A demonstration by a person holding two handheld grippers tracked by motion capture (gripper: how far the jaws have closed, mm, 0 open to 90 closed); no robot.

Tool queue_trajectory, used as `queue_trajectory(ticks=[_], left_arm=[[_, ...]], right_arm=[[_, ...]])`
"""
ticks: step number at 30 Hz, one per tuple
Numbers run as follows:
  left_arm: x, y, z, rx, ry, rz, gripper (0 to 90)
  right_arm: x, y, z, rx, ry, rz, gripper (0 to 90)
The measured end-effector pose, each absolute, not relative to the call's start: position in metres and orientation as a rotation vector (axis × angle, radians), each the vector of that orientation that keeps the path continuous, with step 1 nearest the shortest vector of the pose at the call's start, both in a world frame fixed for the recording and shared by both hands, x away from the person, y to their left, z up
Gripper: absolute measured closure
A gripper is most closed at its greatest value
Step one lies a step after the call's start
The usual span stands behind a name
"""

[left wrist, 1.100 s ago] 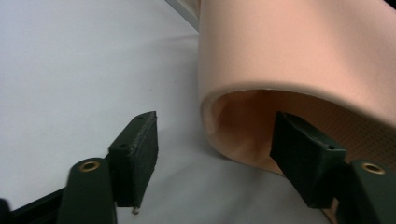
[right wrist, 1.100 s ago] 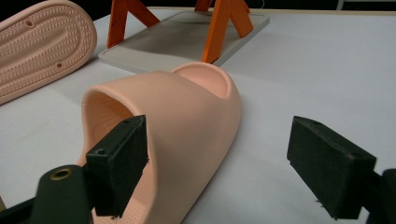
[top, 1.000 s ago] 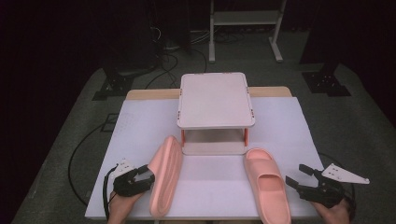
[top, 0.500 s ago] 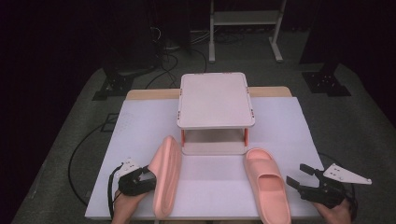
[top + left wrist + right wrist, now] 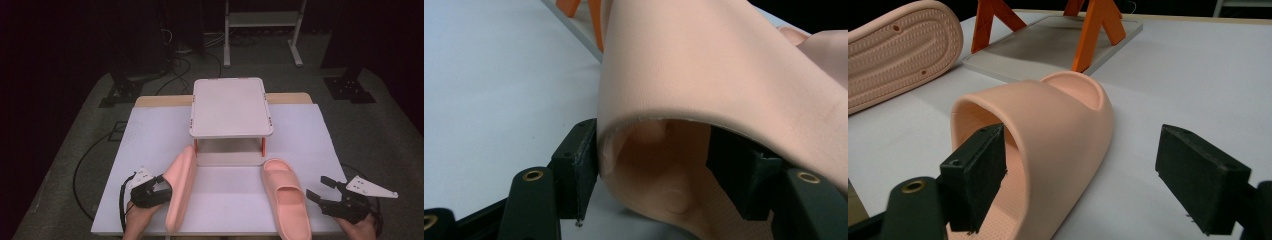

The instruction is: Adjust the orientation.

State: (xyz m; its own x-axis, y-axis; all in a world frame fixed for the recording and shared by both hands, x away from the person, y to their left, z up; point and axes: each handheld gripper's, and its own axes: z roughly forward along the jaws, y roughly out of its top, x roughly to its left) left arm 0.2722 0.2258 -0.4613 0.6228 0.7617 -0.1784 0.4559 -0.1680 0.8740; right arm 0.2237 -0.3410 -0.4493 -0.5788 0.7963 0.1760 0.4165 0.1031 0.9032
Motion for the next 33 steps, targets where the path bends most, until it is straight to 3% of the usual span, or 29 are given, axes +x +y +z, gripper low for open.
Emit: queue_trajectory(ticks=[33], left_arm=[[0.284,0.196,-0.463,1.775,0.973,0.249,39.8]], right_arm=[[0.215,-0.341,-0.448,1.154,2.044,1.514,19.5]])
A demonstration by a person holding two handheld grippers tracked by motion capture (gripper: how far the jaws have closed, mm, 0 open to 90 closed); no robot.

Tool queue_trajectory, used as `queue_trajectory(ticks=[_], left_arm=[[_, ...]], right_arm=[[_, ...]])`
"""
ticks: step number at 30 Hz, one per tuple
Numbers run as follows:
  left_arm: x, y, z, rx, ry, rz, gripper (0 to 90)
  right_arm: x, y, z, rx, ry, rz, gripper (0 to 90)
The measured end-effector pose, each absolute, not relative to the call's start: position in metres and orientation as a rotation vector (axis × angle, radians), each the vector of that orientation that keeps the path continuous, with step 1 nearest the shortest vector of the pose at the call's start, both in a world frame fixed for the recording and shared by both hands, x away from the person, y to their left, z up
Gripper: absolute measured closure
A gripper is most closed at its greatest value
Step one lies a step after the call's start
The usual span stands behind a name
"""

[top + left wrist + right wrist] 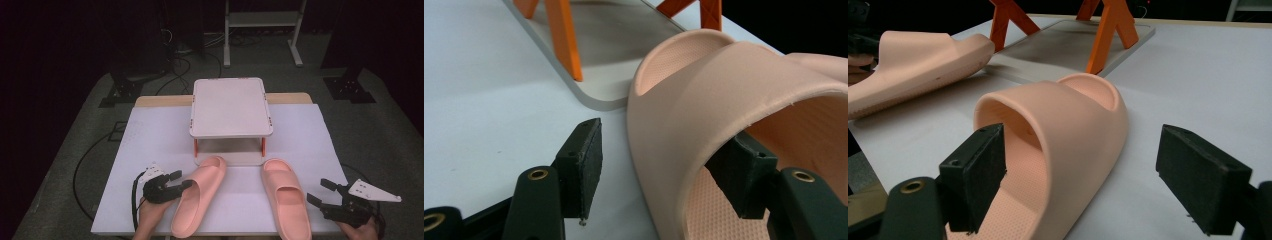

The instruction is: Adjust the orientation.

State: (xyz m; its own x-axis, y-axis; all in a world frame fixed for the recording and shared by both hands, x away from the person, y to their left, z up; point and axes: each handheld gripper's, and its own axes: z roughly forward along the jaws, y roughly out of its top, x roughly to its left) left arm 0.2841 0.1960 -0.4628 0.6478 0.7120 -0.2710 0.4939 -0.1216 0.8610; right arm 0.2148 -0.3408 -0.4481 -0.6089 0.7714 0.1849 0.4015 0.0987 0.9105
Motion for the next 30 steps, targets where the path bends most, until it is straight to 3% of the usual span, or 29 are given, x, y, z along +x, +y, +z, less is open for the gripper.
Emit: queue_trajectory(ticks=[13,30], left_arm=[[0.281,0.181,-0.466,1.823,0.928,0.226,39.3],[0.275,0.171,-0.469,1.870,0.875,0.265,48.5]], right_arm=[[0.219,-0.329,-0.456,1.146,2.102,1.484,20.4],[0.230,-0.313,-0.468,1.189,2.115,1.394,27.5]])
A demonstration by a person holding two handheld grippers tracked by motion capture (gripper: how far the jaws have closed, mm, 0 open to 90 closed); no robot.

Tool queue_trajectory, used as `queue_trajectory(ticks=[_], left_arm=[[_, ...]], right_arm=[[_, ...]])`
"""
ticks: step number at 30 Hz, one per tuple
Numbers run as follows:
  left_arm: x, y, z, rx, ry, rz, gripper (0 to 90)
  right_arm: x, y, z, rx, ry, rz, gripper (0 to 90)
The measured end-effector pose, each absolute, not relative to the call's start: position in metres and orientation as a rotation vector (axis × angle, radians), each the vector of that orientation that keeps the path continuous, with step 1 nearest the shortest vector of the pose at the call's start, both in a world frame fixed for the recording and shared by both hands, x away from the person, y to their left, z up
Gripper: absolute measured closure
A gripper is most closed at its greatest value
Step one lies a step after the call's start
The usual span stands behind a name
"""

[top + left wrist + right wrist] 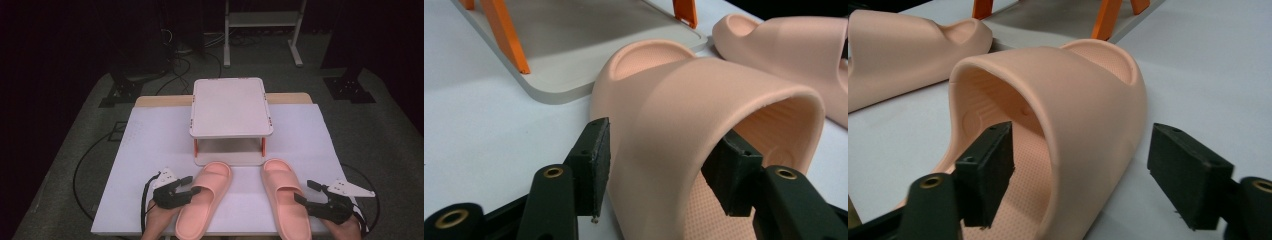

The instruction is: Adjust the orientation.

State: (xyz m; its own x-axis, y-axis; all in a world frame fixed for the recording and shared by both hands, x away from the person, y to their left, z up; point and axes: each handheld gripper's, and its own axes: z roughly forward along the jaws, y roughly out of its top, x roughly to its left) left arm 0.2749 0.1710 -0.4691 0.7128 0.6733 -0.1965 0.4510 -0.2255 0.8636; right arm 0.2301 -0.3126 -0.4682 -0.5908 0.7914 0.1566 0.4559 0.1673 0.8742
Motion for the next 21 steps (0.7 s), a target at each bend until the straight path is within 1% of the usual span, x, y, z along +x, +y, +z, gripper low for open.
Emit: queue_trajectory(ticks=[3,4,10,12,17,21], left_arm=[[0.274,0.171,-0.470,1.870,0.880,0.266,51.6],[0.275,0.171,-0.470,1.872,0.879,0.266,52.2],[0.273,0.169,-0.470,1.878,0.875,0.285,56.2],[0.273,0.169,-0.470,1.879,0.876,0.290,57.0],[0.272,0.169,-0.469,1.880,0.876,0.305,58.9],[0.272,0.169,-0.470,1.869,0.884,0.302,60.1]], right_arm=[[0.231,-0.310,-0.469,1.193,2.116,1.377,28.5],[0.232,-0.309,-0.469,1.184,2.120,1.369,31.7],[0.236,-0.302,-0.469,1.179,2.119,1.338,40.6],[0.239,-0.300,-0.469,1.162,2.122,1.324,45.3],[0.241,-0.295,-0.468,1.150,2.108,1.285,52.0],[0.241,-0.296,-0.469,1.152,2.102,1.280,54.9]])
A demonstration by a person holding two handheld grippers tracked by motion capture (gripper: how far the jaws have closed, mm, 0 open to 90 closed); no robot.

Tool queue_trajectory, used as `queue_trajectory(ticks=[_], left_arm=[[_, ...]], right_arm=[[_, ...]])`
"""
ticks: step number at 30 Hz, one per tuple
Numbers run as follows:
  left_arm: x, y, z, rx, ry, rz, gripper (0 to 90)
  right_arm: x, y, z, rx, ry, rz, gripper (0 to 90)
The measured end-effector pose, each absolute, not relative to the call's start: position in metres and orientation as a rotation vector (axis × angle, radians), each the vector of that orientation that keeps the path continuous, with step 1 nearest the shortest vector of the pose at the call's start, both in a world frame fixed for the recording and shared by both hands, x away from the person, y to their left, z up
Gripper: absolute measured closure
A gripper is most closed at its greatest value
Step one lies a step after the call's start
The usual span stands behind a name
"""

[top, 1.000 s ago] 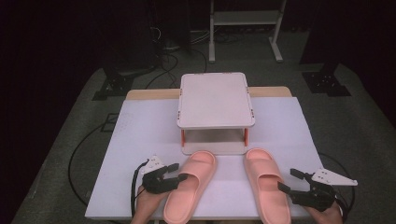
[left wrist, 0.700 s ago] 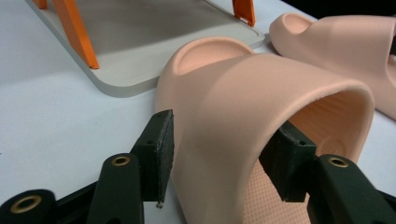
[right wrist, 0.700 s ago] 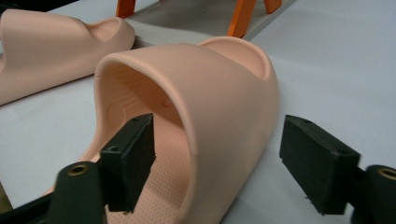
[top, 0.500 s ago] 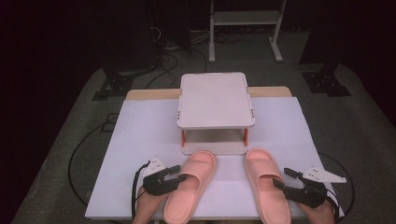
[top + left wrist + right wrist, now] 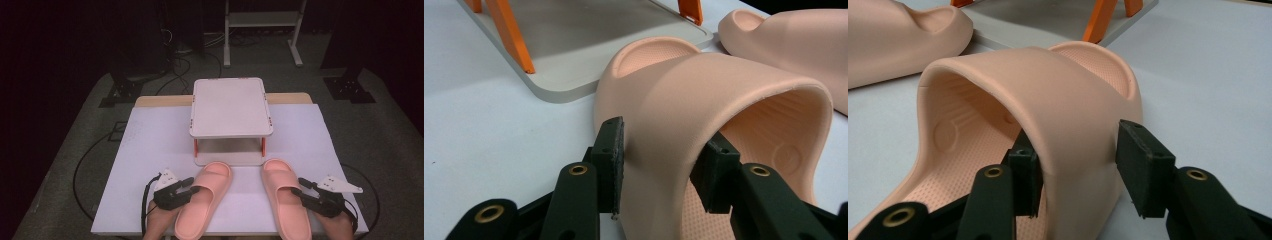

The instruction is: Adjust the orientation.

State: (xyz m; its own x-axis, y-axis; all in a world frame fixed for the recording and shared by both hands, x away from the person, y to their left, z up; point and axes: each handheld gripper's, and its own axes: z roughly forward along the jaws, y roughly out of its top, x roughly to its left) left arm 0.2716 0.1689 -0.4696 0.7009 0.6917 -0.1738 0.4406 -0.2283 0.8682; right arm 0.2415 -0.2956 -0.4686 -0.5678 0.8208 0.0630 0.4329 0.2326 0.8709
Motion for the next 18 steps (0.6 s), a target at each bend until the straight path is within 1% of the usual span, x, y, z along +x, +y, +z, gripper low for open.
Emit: queue_trajectory(ticks=[4,5,11,18], left_arm=[[0.2721,0.1700,-0.4695,1.869,0.885,0.301,61.5],[0.2721,0.1707,-0.4694,1.865,0.888,0.300,62.1],[0.2719,0.1719,-0.4691,1.855,0.892,0.292,65.1],[0.2715,0.1722,-0.4681,1.857,0.886,0.275,67.9]], right_arm=[[0.2397,-0.2935,-0.4671,1.141,2.097,1.259,56.7],[0.2396,-0.2932,-0.4665,1.136,2.099,1.257,59.0],[0.2387,-0.2931,-0.4653,1.130,2.107,1.262,64.5],[0.2385,-0.2930,-0.4644,1.123,2.122,1.265,68.5]])
